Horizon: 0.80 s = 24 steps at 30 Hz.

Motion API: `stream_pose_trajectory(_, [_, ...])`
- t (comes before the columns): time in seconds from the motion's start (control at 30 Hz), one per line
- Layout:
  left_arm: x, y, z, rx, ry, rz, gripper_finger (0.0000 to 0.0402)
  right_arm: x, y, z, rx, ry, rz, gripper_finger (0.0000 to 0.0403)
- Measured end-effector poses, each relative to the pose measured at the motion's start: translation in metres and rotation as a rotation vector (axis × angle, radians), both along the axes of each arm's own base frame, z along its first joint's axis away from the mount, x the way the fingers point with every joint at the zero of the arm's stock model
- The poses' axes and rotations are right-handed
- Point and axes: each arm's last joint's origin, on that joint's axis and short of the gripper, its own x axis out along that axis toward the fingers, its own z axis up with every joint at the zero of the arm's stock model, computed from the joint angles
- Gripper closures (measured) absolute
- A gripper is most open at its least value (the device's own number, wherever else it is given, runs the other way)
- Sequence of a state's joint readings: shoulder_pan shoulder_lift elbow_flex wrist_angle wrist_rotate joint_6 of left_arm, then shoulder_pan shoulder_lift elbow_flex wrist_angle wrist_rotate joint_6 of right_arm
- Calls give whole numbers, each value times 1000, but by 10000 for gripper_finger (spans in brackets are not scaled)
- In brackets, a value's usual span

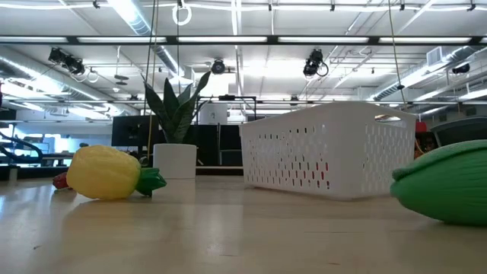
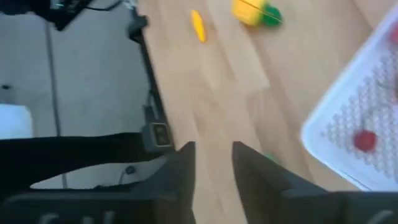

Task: Pick and placing Produce into tupperware
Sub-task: Put the green corn into the white basket

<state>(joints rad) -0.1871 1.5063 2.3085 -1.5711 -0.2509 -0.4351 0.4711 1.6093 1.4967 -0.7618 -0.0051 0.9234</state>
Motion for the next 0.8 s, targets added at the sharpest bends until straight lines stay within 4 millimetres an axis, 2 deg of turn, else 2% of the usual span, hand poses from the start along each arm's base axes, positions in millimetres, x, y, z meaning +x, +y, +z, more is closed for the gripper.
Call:
stream_pose_trajectory(0.2, [0,0,0,0,0,0,351,-8,5,-4,0,73,-14,223])
stream_pose_trajectory(0.37, [0,0,0,0,0,0,351,-17,15,-6,-18,102,24,187])
stream_pose_trajectory(0.53, [0,0,0,0,0,0,353,-25,22,-13,-53,143,63,171])
stream_pose_trajectory(0.8, [0,0,0,0,0,0,350,-40,32,-53,-99,226,195,170])
